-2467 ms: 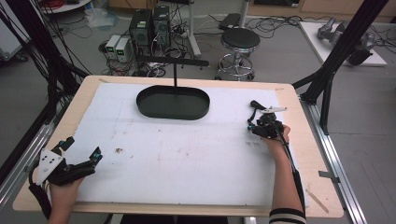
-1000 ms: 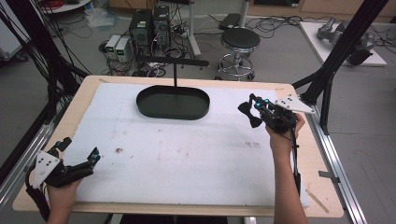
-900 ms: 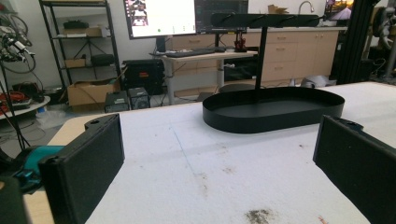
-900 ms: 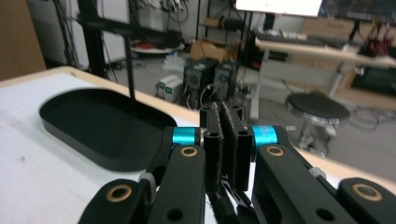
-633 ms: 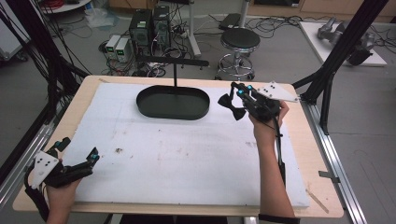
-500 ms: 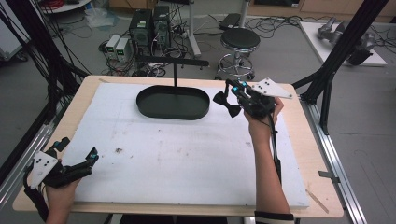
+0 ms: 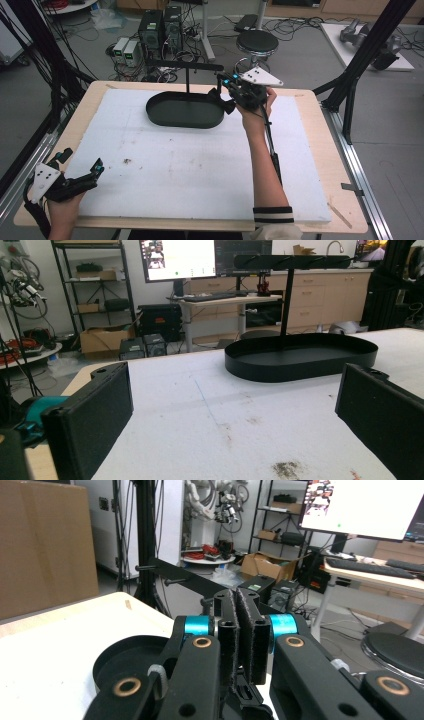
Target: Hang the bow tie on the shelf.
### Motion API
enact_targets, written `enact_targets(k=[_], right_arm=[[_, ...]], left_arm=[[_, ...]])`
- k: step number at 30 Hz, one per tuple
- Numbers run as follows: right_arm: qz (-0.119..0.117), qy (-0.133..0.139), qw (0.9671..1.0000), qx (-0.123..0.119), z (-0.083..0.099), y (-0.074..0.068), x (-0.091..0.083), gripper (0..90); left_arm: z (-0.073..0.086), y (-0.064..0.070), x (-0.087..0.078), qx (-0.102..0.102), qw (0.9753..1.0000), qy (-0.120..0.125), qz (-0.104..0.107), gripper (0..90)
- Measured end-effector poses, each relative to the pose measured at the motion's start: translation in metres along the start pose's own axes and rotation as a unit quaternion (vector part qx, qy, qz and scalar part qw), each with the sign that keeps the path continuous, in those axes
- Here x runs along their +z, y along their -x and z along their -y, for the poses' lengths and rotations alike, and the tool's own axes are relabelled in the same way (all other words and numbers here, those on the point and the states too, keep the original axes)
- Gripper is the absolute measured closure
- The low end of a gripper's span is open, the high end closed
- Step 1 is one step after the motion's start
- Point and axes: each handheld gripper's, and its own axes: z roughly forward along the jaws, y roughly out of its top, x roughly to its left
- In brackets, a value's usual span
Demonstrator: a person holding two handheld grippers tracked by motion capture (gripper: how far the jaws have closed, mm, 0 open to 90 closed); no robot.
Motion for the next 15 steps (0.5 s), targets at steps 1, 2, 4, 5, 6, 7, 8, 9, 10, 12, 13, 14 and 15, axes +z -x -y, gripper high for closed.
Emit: enact_targets(k=[1,2,4,5,6,7,8,9,10,12,13,14,15], right_arm=[[-0.001,-0.002,1.0,0.002,-0.001,-0.002,0.007,87.2],[-0.001,-0.002,1.0,0.002,-0.001,-0.002,0.007,87.2],[0.0,-0.002,1.0,0.005,-0.001,-0.002,0.014,87.3],[-0.001,-0.002,1.0,0.006,0.0,-0.002,0.02,87.2],[-0.002,-0.007,0.9999,0.011,0.001,-0.002,0.029,87.2],[-0.002,-0.007,0.9999,0.011,0.001,-0.002,0.029,87.2],[0.0,-0.009,0.9999,0.011,0.001,-0.001,0.033,87.2],[0.0,-0.012,0.9999,0.009,0.001,-0.001,0.037,87.3],[0.0,-0.014,0.9998,0.011,0.001,0.0,0.041,87.3],[0.004,-0.015,0.9998,0.012,0.001,0.002,0.049,87.3],[0.005,-0.016,0.9998,0.014,0.002,0.004,0.053,87.3],[0.009,-0.018,0.9997,0.013,0.002,0.006,0.055,87.3],[0.011,-0.017,0.9996,0.02,0.003,0.009,0.06,87.3]], left_arm=[[0.0,0.0,0.0,0.0,1.0,0.001,0.0,2.4],[0.0,0.0,-0.001,0.0,1.0,0.001,0.0,2.4],[0.0,-0.001,-0.001,-0.002,1.0,0.001,-0.001,2.4],[0.001,-0.001,-0.001,-0.002,1.0,0.0,-0.001,2.4],[0.001,-0.002,-0.001,-0.002,1.0,-0.001,-0.001,2.4],[0.001,-0.002,-0.001,-0.002,1.0,0.0,-0.002,2.4],[0.002,-0.003,-0.001,-0.002,1.0,0.0,-0.003,2.4],[0.002,-0.004,-0.001,-0.003,1.0,-0.001,-0.002,2.4],[0.002,-0.004,-0.001,-0.005,1.0,-0.001,-0.003,2.4],[0.003,-0.006,-0.002,-0.006,1.0,-0.002,-0.003,2.4],[0.004,-0.007,-0.002,-0.008,1.0,-0.003,-0.003,2.4],[0.005,-0.008,-0.002,-0.007,1.0,-0.004,-0.004,2.4],[0.005,-0.009,-0.002,-0.008,0.9999,-0.004,-0.005,2.4]])
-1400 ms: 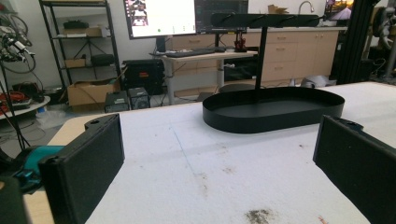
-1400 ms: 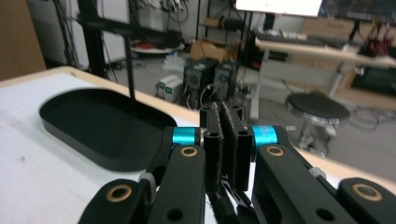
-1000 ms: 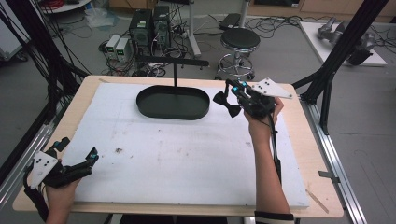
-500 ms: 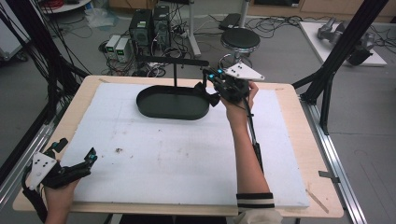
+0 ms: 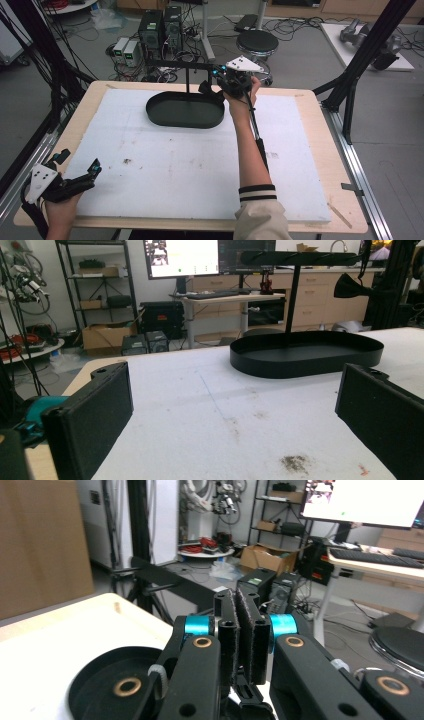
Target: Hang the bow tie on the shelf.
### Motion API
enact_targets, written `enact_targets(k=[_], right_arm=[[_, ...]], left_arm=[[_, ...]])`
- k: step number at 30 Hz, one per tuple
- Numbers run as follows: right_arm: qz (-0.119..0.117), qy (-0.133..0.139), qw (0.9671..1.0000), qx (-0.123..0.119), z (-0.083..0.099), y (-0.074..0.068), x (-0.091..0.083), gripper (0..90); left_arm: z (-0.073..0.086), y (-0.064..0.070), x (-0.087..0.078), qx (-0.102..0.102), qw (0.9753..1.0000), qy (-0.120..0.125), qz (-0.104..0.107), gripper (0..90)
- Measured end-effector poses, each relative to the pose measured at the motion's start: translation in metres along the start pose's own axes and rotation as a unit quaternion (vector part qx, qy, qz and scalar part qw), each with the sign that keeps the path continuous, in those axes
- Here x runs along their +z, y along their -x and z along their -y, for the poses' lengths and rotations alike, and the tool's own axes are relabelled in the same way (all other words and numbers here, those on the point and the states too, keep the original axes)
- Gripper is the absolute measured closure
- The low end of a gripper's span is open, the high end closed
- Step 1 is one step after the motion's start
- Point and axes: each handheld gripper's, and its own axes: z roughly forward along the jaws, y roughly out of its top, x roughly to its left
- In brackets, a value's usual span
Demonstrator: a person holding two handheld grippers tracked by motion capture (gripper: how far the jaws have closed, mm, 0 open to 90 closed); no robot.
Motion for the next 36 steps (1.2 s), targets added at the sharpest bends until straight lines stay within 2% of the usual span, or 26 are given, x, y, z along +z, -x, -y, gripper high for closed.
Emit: enact_targets(k=[2,6,9,10,11,12,13,14,18,20,21,22,23,24,25,26,27,29,32,36], right_arm=[[0.006,-0.006,0.9999,0.008,0.0,0.007,0.008,87.3],[0.016,0.001,0.9996,0.024,0.002,0.019,0.016,87.1],[0.024,-0.012,0.9993,0.027,0.008,0.026,0.021,85.7],[0.025,-0.017,0.999,0.032,0.009,0.027,0.022,82.5],[0.022,-0.013,0.9992,0.032,0.01,0.028,0.021,74.8],[0.022,-0.013,0.9992,0.032,0.01,0.028,0.021,74.8],[0.022,-0.009,0.9992,0.032,0.01,0.027,0.02,70.7],[0.023,-0.001,0.9993,0.03,0.008,0.025,0.018,64.6],[0.03,0.027,0.9991,0.017,-0.004,0.018,0.007,50.9],[0.033,0.037,0.9987,0.016,-0.011,0.015,-0.002,42.3],[0.039,0.042,0.9982,0.019,-0.018,0.014,-0.014,32.8],[0.042,0.041,0.998,0.023,-0.02,0.014,-0.021,26.6],[0.042,0.041,0.998,0.023,-0.02,0.014,-0.021,26.6],[0.043,0.038,0.998,0.026,-0.023,0.014,-0.028,20.3],[0.046,0.035,0.998,0.025,-0.024,0.015,-0.035,19.4],[0.051,0.025,0.9981,0.022,-0.028,0.015,-0.052,13.0],[0.051,0.025,0.9981,0.022,-0.028,0.015,-0.052,13.0],[0.055,0.018,0.9982,0.017,-0.03,0.016,-0.068,11.0],[0.052,0.022,0.9984,0.008,-0.03,0.017,-0.105,10.9],[0.035,0.023,0.999,0.016,-0.026,0.021,-0.148,10.9]], left_arm=[[0.001,-0.002,-0.001,-0.002,1.0,0.0,-0.002,2.4],[0.001,-0.003,-0.002,-0.004,1.0,-0.001,-0.003,2.4],[0.001,-0.004,-0.003,-0.003,1.0,-0.003,-0.004,2.4],[0.001,-0.004,-0.003,-0.003,1.0,-0.003,-0.004,2.4],[0.001,-0.003,-0.003,-0.003,1.0,-0.003,-0.004,2.4],[0.001,-0.003,-0.003,-0.002,1.0,-0.003,-0.004,2.4],[0.001,-0.003,-0.003,-0.003,1.0,-0.002,-0.004,2.4],[0.001,-0.003,-0.003,-0.002,1.0,-0.001,-0.004,2.4],[0.0,-0.002,-0.004,-0.002,1.0,0.001,-0.004,2.4],[0.0,-0.002,-0.005,-0.003,1.0,0.002,-0.003,2.4],[-0.001,-0.002,-0.005,-0.005,1.0,0.003,-0.003,2.4],[-0.001,-0.002,-0.005,-0.005,1.0,0.003,-0.003,2.4],[-0.001,-0.002,-0.005,-0.005,1.0,0.002,-0.002,2.4],[-0.001,-0.002,-0.005,-0.003,1.0,0.001,-0.002,2.4],[-0.001,-0.002,-0.005,-0.004,1.0,0.0,-0.002,2.4],[-0.001,-0.003,-0.005,-0.005,1.0,0.0,-0.001,2.4],[-0.001,-0.003,-0.005,-0.007,1.0,0.0,-0.001,2.4],[-0.001,-0.003,-0.005,-0.007,1.0,0.002,0.001,2.4],[-0.002,-0.003,-0.005,-0.006,1.0,0.003,0.002,2.4],[-0.004,0.0,-0.005,-0.005,1.0,0.005,0.004,2.4]])
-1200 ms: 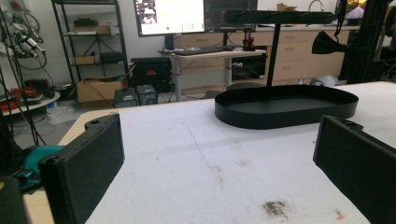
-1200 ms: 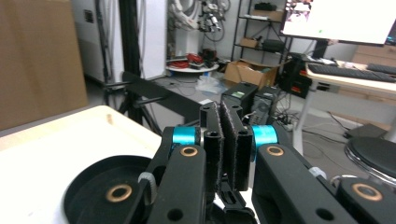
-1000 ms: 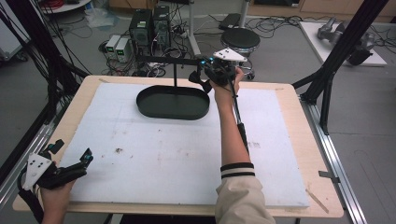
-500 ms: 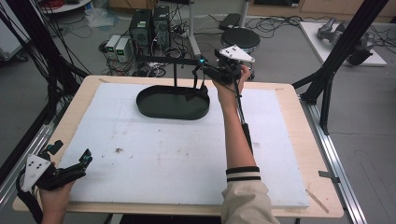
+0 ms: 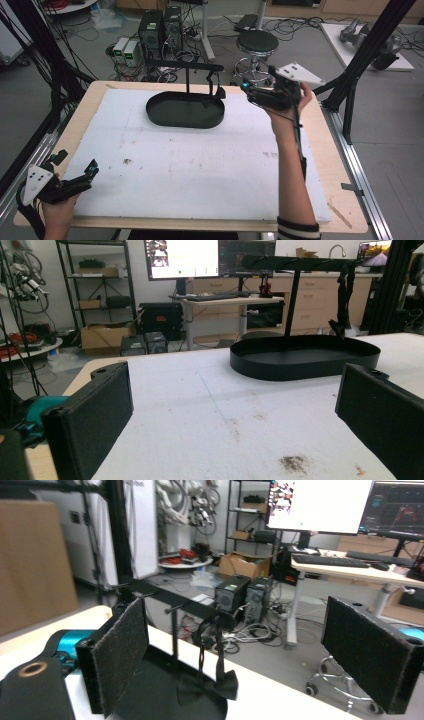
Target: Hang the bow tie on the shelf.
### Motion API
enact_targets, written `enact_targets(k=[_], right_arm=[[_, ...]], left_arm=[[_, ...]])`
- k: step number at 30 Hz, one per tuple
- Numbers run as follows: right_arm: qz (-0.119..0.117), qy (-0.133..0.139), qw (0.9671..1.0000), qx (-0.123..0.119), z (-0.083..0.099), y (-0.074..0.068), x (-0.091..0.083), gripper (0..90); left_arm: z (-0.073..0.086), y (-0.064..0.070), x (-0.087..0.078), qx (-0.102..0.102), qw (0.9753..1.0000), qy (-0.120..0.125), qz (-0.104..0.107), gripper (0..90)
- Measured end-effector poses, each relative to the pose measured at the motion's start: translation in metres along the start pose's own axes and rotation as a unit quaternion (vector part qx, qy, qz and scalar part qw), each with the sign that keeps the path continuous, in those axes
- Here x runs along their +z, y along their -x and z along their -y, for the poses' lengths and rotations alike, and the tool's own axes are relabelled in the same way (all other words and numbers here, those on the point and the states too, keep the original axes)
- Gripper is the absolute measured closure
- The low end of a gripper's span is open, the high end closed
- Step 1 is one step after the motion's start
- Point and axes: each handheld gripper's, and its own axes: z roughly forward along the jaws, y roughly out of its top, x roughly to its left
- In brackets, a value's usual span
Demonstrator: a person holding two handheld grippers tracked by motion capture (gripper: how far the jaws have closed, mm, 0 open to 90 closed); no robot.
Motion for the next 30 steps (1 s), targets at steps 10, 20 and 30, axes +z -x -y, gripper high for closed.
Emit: enact_targets(k=[10,20,30], right_arm=[[0.013,0.037,0.9989,0.026,0.048,0.024,-0.102,11.0],[0.056,0.083,0.9919,0.079,0.123,0.031,-0.16,11.1],[0.091,0.075,0.9924,0.035,0.169,0.023,-0.168,11.1]], left_arm=[[-0.002,0.002,0.001,-0.001,1.0,0.002,0.005,2.4],[-0.003,0.01,0.011,0.001,0.9999,0.005,0.016,2.4],[-0.002,0.018,0.024,0.01,0.9996,0.004,0.027,2.4]])
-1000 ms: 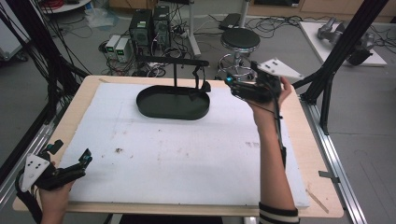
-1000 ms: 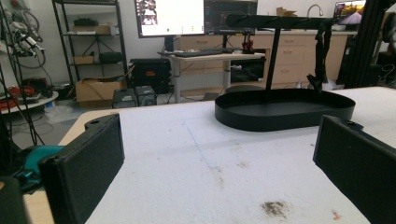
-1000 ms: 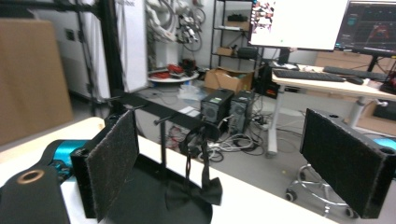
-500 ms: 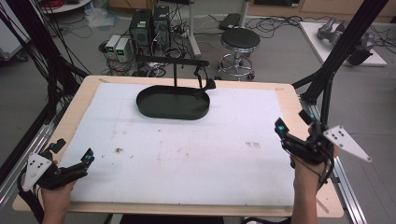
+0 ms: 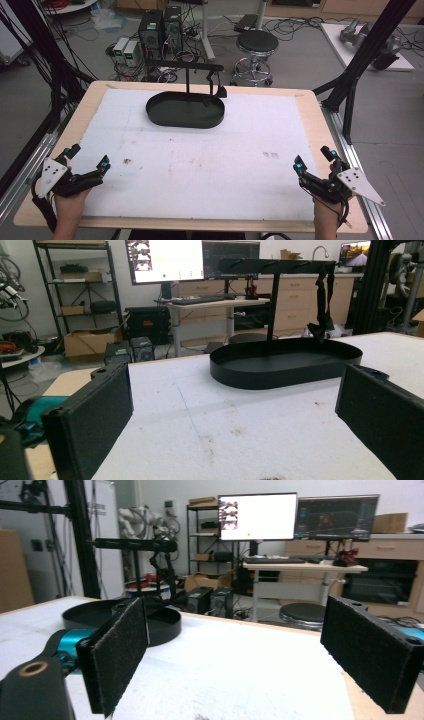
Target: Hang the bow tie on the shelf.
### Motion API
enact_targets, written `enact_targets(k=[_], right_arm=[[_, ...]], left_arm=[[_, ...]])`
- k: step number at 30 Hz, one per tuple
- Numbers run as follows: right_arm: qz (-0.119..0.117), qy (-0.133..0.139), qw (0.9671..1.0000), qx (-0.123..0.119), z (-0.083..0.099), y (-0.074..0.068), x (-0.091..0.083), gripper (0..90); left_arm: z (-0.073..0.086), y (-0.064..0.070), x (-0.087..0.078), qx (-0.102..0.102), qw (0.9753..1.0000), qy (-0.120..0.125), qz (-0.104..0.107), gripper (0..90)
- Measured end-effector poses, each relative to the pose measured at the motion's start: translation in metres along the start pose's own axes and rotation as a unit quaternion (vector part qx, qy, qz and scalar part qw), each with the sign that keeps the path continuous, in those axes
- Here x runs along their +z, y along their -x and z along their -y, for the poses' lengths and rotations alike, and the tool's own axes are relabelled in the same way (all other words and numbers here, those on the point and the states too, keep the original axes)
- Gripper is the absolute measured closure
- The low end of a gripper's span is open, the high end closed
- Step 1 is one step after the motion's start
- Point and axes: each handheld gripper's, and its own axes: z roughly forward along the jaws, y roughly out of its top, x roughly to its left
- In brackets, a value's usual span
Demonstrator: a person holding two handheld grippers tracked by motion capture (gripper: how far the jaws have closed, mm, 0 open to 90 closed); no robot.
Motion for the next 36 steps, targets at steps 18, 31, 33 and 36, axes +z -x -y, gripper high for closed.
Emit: enact_targets(k=[18,31,33,36], right_arm=[[0.006,-0.032,0.9994,0.008,0.025,0.004,0.002,11.1],[0.009,-0.034,0.9993,0.009,0.025,0.003,-0.001,11.1],[0.009,-0.033,0.9994,0.009,0.025,0.004,-0.001,11.1],[0.01,-0.033,0.9993,0.011,0.025,0.004,-0.003,11.1]], left_arm=[[0.001,0.0,-0.002,-0.002,1.0,0.003,0.001,2.4],[0.0,-0.001,-0.001,-0.005,1.0,0.006,0.0,2.4],[0.001,-0.001,-0.001,-0.004,1.0,0.005,0.001,2.4],[0.0,-0.001,0.0,-0.004,1.0,0.005,0.002,2.4]])
